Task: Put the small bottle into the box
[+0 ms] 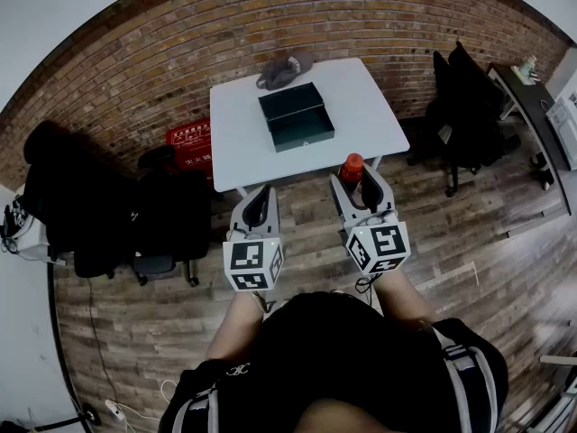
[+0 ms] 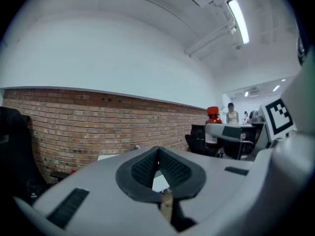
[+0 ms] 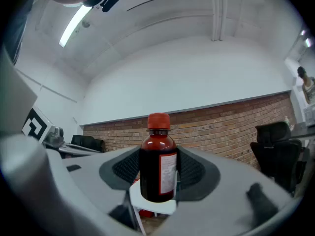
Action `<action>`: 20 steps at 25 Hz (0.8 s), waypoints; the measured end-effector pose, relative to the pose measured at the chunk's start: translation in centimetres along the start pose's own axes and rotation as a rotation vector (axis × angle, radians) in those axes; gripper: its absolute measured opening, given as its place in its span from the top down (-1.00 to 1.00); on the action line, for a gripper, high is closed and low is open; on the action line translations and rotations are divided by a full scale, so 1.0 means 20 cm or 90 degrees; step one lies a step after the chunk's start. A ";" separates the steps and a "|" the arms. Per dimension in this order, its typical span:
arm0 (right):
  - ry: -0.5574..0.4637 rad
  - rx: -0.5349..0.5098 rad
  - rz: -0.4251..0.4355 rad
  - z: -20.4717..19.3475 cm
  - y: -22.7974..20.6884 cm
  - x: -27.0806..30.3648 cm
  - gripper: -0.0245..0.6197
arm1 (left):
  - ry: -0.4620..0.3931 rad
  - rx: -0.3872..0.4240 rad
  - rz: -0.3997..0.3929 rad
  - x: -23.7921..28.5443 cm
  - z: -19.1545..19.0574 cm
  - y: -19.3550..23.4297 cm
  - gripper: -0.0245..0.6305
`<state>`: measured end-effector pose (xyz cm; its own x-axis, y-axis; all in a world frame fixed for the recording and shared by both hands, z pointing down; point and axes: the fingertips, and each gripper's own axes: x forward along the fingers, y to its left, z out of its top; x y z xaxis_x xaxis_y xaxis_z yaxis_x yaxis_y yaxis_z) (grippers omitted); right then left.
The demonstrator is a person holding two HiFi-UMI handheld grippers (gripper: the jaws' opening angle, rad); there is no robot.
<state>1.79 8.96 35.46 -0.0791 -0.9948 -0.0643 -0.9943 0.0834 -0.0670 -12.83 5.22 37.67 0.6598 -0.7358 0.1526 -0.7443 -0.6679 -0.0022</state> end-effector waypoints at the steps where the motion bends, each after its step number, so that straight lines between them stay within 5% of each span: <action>1: 0.002 -0.002 0.000 0.00 0.00 0.00 0.26 | 0.002 0.000 0.000 -0.01 0.00 0.00 0.88; 20: 0.022 0.024 0.026 -0.05 -0.02 -0.07 0.26 | 0.020 -0.005 -0.001 0.00 -0.04 -0.11 0.88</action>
<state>2.19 10.17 36.50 -0.1228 -0.9919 -0.0335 -0.9867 0.1256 -0.1028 -11.28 6.82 38.46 0.6574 -0.7309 0.1833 -0.7442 -0.6679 0.0058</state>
